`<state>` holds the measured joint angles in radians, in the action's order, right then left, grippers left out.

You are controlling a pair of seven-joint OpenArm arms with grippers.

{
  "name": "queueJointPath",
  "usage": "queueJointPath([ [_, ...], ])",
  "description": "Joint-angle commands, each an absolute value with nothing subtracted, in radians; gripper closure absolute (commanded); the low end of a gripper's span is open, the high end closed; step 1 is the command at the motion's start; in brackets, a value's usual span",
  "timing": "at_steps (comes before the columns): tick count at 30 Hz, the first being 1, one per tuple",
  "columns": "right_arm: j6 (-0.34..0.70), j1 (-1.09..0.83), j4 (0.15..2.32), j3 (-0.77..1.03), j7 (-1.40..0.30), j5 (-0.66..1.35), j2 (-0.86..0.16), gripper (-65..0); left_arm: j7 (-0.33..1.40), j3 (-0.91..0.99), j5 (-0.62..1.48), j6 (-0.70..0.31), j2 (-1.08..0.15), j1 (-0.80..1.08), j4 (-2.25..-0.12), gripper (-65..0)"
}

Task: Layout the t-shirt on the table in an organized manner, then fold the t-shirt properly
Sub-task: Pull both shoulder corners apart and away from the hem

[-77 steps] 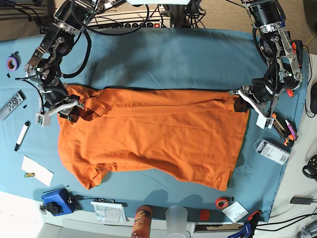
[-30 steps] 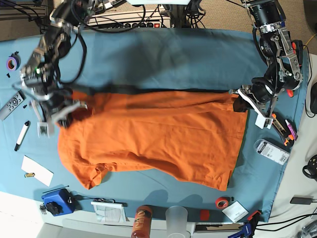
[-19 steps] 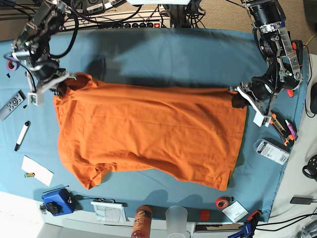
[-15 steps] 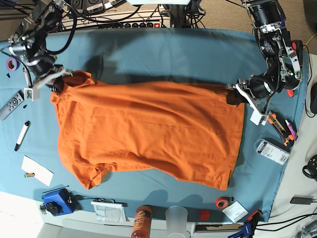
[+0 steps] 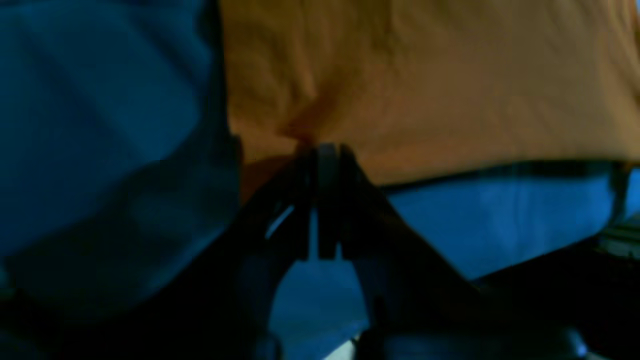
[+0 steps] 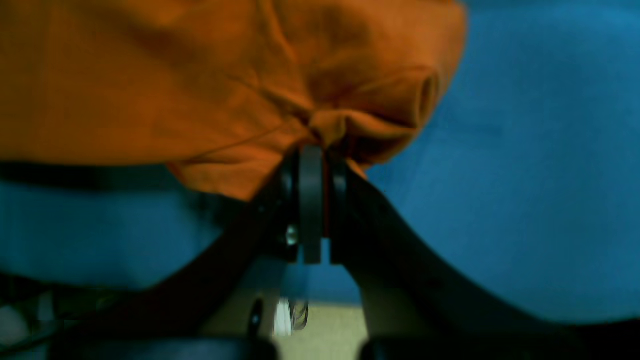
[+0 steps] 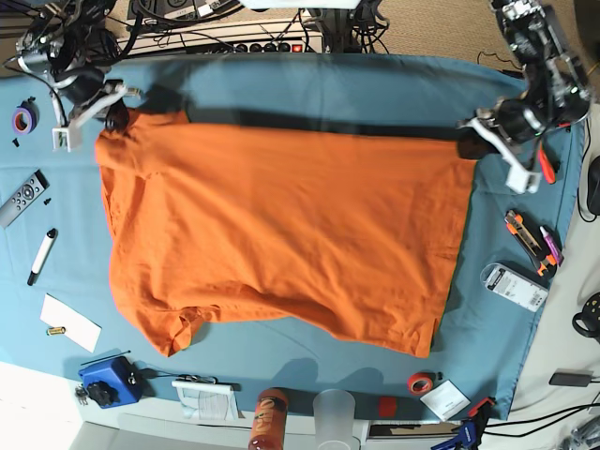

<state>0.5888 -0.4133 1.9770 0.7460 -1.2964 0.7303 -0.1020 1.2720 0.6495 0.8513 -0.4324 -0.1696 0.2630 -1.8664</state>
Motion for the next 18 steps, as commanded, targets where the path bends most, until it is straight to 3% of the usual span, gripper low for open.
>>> queueJointPath([
  [1, 0.597, -0.432, 1.995, 0.754, -1.288, 0.747, -0.117, 0.0, 1.265, 0.673, 0.877, -0.443, -0.181, 0.269, -1.883, 0.0],
  [10, 0.617, -0.541, 1.995, 0.754, -1.326, 0.805, -0.173, 0.0, 1.294, 0.796, 0.974, -0.447, -0.181, 0.374, -1.885, 0.0],
  [18, 0.618, -0.541, 1.995, 0.754, -1.257, 0.811, -0.181, 0.0, 1.299, 0.834, 1.072, -0.477, -0.181, 0.413, -1.885, 0.0],
])
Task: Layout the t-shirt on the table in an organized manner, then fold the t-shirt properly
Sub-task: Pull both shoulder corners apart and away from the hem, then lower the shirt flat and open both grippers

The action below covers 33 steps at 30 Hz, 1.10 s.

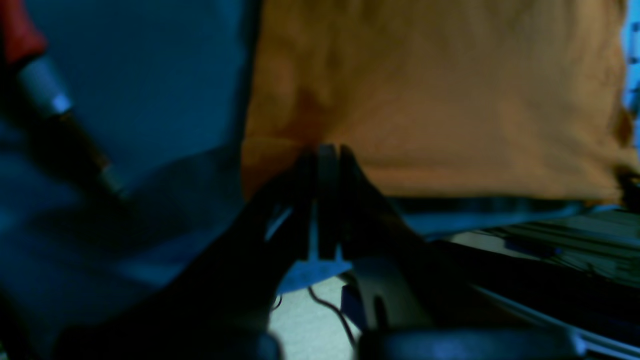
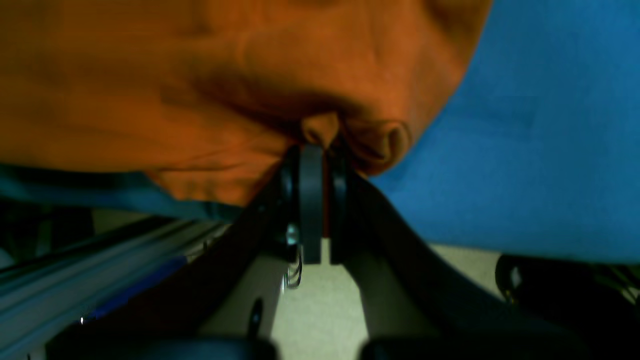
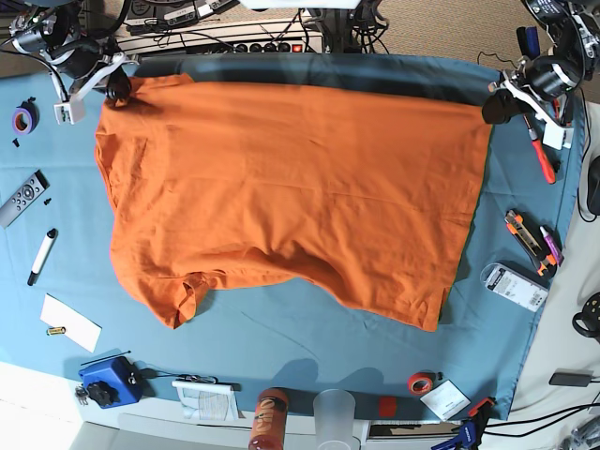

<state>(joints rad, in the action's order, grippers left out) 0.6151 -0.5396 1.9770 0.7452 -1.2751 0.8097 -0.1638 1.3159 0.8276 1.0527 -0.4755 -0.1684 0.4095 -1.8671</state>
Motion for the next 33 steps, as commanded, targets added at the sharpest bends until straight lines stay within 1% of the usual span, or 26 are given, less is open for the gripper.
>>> queueJointPath([
  [1, 0.618, -0.531, 1.995, 0.754, -1.255, 0.811, -0.181, 0.0, 1.294, 0.834, 1.076, -0.478, -0.181, 0.412, -1.886, 0.0],
  [6, 0.633, -0.435, 1.995, 0.754, -1.253, 0.803, -0.181, 0.0, 1.281, 0.834, 1.078, -0.477, -0.181, 0.398, -1.913, 0.0],
  [9, 0.643, -0.367, 1.994, 0.754, -1.233, 0.749, -0.181, 0.0, 1.237, 0.833, 1.066, -0.478, -0.181, 0.362, -1.917, 0.0],
  [13, 0.642, -0.294, 1.988, 0.751, -1.189, 0.705, -0.182, 0.0, 1.176, 0.791, 0.961, -0.497, -0.181, 0.296, -1.915, 0.0],
  [17, 0.639, -0.226, 1.918, 0.711, -1.149, 0.654, -0.205, 0.0, 1.119, 0.666, 0.833, -0.495, -0.181, 0.25, -1.907, 0.0],
  [18, 0.638, -0.209, 1.892, 0.695, -1.135, 0.643, -0.212, 0.0, 1.092, 0.64, 0.786, -0.489, -0.181, 0.239, -1.907, 0.0],
  [21, 0.639, -0.154, 1.818, 0.65, -1.092, 0.595, -0.216, 0.0, 1.008, 0.595, 0.671, -0.392, -0.181, 0.206, -1.907, 0.0],
  [25, 0.639, -0.065, 1.715, 0.613, -1.037, 0.524, -0.216, 0.0, 0.96, 0.552, 0.575, -0.386, -0.181, 0.149, -1.903, 0.0],
  [30, 0.639, 0.043, 1.546, 0.557, -1.036, 0.496, -0.216, 0.0, 0.935, 0.439, 0.456, -0.386, -0.18, 0.085, -1.842, 0.0],
  [33, 0.639, 0.078, 1.486, 0.534, -1.016, 0.493, -0.216, 0.0, 0.897, 0.408, 0.372, -0.328, -0.18, 0.065, -1.825, 0.0],
])
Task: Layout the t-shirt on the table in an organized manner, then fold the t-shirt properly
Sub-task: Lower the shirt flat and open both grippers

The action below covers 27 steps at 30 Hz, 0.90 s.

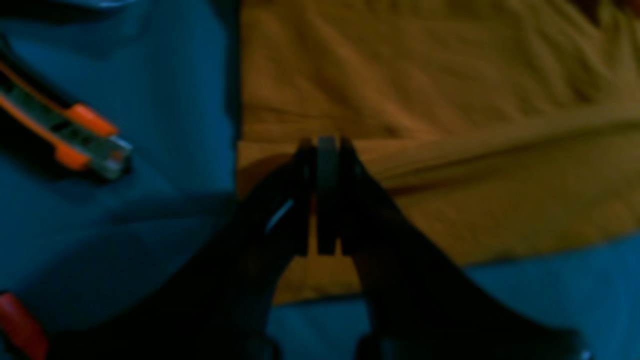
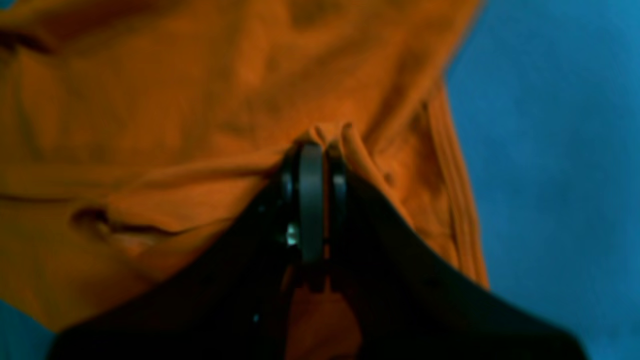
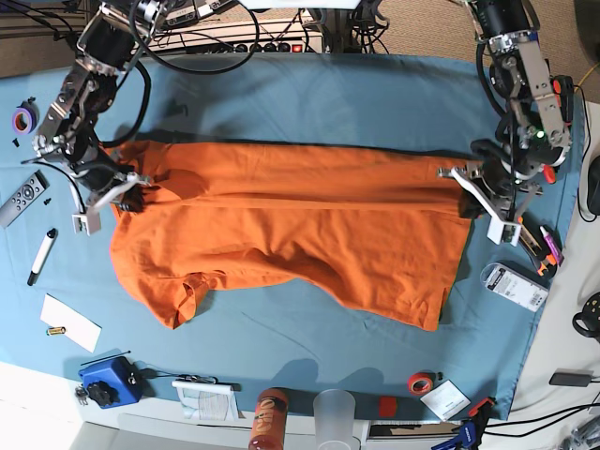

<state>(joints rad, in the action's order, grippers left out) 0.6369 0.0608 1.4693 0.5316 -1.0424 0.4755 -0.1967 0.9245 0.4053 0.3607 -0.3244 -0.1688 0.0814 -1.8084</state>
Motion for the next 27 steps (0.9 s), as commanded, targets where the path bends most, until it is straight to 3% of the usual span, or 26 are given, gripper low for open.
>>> queueJointPath([
  [1, 0.639, 0.086, 1.473, 0.533, -1.0, 0.475, -0.216, 0.0, 0.89, 0.408, 0.357, -0.323, -0.18, 0.061, -1.823, 0.0],
  [14, 0.64, 0.113, 1.431, 0.531, -0.962, 0.419, -0.216, 0.0, 0.829, 0.408, 0.351, -0.34, -0.18, 0.049, -1.744, 0.0],
  [17, 0.639, 0.118, 1.433, 0.531, -0.96, 0.429, -0.217, -12.3, 0.802, 0.408, 0.352, -0.337, -0.18, 0.049, -1.744, -17.1],
  [19, 0.638, 0.128, 1.434, 0.531, -0.965, 0.459, -0.222, -13.1, 0.796, 0.408, 0.352, -0.311, -0.18, 0.046, -1.744, -22.7],
  [23, 0.639, 0.17, 1.434, 0.532, -0.997, 0.575, -0.258, -13.1, 0.826, 0.409, 0.372, -0.253, -0.181, 0.044, -1.768, -23.0],
  [27, 0.645, 0.211, 1.439, 0.553, -1.096, 0.643, -0.301, -13.0, 0.949, 0.413, 0.397, -0.263, -0.181, 0.05, -1.845, -23.0],
])
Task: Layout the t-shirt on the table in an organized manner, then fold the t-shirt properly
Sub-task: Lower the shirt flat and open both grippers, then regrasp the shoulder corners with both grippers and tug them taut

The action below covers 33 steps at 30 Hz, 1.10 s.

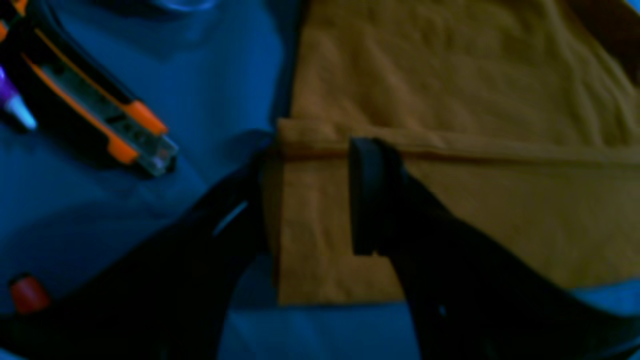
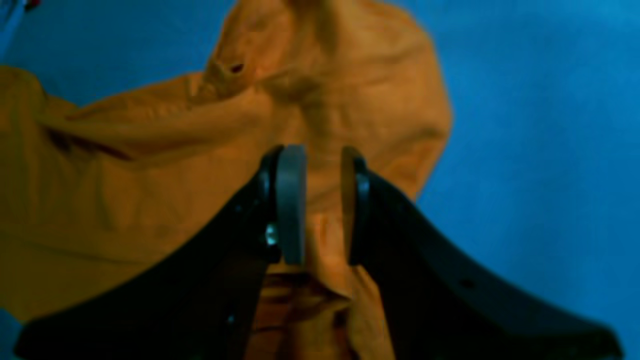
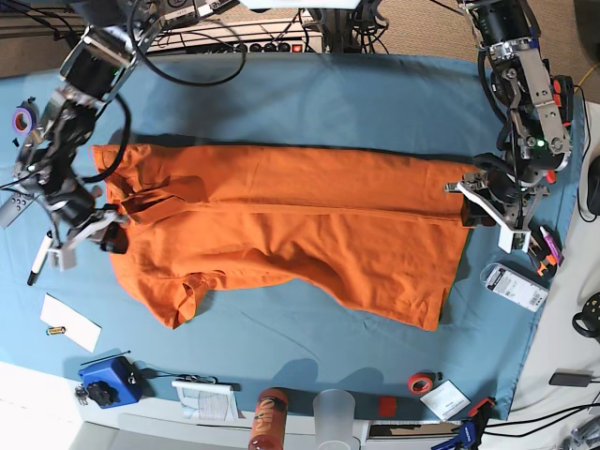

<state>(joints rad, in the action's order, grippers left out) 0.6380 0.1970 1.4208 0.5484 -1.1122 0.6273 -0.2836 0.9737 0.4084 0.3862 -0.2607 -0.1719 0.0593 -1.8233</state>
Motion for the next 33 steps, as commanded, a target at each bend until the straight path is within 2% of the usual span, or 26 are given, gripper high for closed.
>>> queueJointPath([
  [1, 0.659, 0.211, 1.447, 0.574, -1.109, 0.654, -0.307, -13.0, 0.978, 0.42, 0.404, -0.267, -0.18, 0.055, -1.87, -23.0],
  [7, 0.698, 0.208, 1.48, 0.826, -1.258, 0.807, -0.311, -13.0, 1.017, 0.546, 0.53, -0.303, -0.18, 0.147, -1.952, -23.0],
  [12, 0.698, 0.11, 1.48, 0.958, -1.273, 0.874, -0.336, -13.0, 1.016, 0.586, 0.59, -0.341, -0.18, 0.197, -1.927, -23.0],
  [20, 0.698, -0.067, 1.479, 0.963, -1.283, 0.872, -0.348, -13.7, 1.02, 0.585, 0.614, -0.341, -0.18, 0.201, -1.853, -23.0],
  [24, 0.698, -0.097, 1.479, 0.963, -1.292, 0.872, -0.346, -24.5, 1.049, 0.602, 0.626, -0.343, -0.19, 0.199, -1.853, -23.0],
  [28, 0.698, -0.099, 1.477, 0.963, -1.294, 0.873, -0.329, -24.9, 1.079, 0.639, 0.708, -0.367, -0.236, 0.2, -1.853, -23.0],
  [33, 0.698, -0.1, 1.477, 0.963, -1.288, 0.873, -0.268, -24.9, 1.086, 0.694, 0.711, -0.367, -0.284, 0.2, -1.853, -23.0],
])
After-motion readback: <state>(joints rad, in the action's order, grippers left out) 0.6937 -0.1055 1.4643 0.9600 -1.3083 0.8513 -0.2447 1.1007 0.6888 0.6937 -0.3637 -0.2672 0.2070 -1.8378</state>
